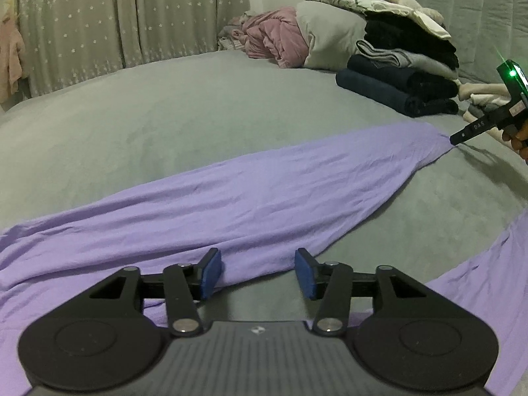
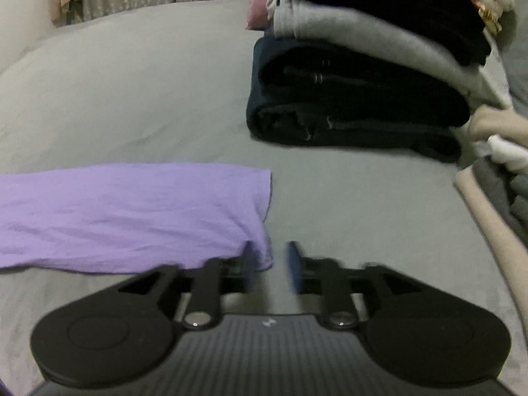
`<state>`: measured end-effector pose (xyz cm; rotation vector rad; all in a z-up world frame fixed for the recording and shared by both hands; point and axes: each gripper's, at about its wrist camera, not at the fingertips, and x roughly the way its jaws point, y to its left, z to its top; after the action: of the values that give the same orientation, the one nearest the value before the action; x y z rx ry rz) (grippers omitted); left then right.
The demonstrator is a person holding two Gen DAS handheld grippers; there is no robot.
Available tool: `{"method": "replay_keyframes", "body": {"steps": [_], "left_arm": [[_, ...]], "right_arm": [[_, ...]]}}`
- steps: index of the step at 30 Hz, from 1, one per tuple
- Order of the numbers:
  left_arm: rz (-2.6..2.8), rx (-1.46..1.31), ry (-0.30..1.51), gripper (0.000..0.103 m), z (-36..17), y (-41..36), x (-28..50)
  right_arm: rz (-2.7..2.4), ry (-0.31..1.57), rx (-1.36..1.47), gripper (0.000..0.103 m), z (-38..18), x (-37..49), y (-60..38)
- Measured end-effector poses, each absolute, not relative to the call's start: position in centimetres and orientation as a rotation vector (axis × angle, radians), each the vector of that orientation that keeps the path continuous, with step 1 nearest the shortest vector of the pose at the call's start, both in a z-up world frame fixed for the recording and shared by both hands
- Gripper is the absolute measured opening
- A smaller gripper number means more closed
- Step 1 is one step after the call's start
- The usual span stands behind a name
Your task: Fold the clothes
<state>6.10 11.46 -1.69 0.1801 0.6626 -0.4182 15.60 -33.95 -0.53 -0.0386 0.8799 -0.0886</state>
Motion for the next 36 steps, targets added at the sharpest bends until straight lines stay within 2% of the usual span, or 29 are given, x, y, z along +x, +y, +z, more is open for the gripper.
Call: {"method": "replay_keyframes", "body": {"steps": [5, 8, 18, 28, 31, 33, 36], "left_arm": [[-0.367, 0.167, 0.655, 0.068, -1.2, 11.9, 5.8], [-0.314, 0.176, 0.662, 0.072, -0.9, 12.3, 5.4], [-0.174, 0.15, 0.702, 0.079, 0.9, 12.1, 4.0], [-0.047, 0.056, 0.839, 0.08, 3.8, 8.0, -1.4], [-0.076, 0.042, 0.826, 0.088, 5.7, 6.0, -4.5], [-0.071, 0.042, 0.822, 0.102, 6.4, 4.9, -6.0], [-0.07, 0.074, 0.829, 0.102, 7.0, 2.7, -8.3]], "right_arm": [[-0.064, 0.801, -0.038, 0.088, 1.7, 14.1, -32.0], [-0.041, 0.785, -0.073, 0.095, 2.5, 13.0, -30.0], [-0.05, 0.808, -0.031, 0.1, 3.0, 9.9, -25.9], [-0.031, 0.849, -0.069, 0.102, 4.5, 2.7, -21.1], [-0.019, 0.817, -0.108, 0.102, 5.1, -0.7, -20.5], [-0.024, 0.81, -0.101, 0.102, 5.3, -2.3, -20.6], [-0.037, 0.824, -0.064, 0.102, 5.6, -5.8, -21.0]]}}
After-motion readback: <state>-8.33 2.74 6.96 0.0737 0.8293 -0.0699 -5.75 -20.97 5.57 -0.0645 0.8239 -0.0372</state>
